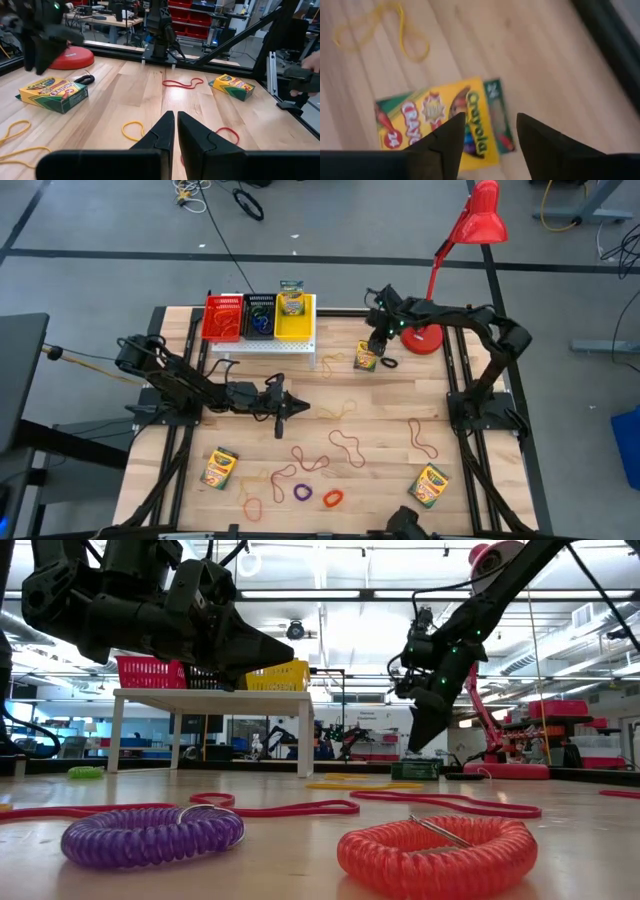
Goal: Pick & Place Office Desk Supplies
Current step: Put the crayon box into the yellow bin on the shelf
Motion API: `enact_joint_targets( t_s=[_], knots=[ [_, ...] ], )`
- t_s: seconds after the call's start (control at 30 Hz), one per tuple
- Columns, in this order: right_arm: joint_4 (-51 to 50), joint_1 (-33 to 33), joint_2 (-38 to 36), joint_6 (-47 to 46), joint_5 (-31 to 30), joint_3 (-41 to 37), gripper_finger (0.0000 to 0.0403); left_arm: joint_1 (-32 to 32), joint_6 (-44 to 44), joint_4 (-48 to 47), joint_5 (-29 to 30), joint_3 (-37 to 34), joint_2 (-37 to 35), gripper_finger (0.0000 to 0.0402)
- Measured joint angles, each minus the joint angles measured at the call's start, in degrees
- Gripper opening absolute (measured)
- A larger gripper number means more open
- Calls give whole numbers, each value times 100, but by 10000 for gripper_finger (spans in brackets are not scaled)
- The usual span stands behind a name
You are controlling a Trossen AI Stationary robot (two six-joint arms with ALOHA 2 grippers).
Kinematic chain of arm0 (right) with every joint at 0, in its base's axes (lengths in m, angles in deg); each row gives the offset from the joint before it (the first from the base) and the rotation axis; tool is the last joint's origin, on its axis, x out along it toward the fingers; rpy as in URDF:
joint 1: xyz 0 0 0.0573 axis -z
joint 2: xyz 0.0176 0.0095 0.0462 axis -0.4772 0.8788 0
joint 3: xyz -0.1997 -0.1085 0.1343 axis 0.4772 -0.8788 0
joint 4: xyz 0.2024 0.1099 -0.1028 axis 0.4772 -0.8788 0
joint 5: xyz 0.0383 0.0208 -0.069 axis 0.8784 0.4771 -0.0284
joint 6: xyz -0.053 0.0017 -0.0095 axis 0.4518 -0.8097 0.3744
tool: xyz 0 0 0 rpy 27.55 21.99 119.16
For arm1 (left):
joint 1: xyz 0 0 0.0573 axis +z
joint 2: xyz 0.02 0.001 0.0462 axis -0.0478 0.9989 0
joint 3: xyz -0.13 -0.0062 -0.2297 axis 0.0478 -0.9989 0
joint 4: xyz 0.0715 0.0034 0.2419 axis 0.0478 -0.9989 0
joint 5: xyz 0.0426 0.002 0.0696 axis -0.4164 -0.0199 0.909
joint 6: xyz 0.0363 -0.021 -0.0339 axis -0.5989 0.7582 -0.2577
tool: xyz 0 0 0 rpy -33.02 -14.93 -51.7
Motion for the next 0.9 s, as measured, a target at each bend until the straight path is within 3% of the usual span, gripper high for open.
enact_joint_targets(
  t_s=[0.17, 0.4, 0.57, 0.7, 0.9],
  knots=[
    [195, 222, 2, 76, 753, 50, 196, -2, 0, 2, 2, -1, 0, 26],
    [179, 379, 473, 137, 738, 54, 197, -2, 13, 2, 2, -2, 0, 26],
    [-81, 415, 667, 234, 1162, 54, 191, -2, 63, -36, -26, 0, 0, 26],
    [-321, 409, 648, 240, 1199, 56, 154, -2, 37, -44, -37, -1, 0, 26],
    [-806, 371, 642, 205, 1486, 63, 60, -2, 31, -47, -36, -1, 0, 26]
  ],
)
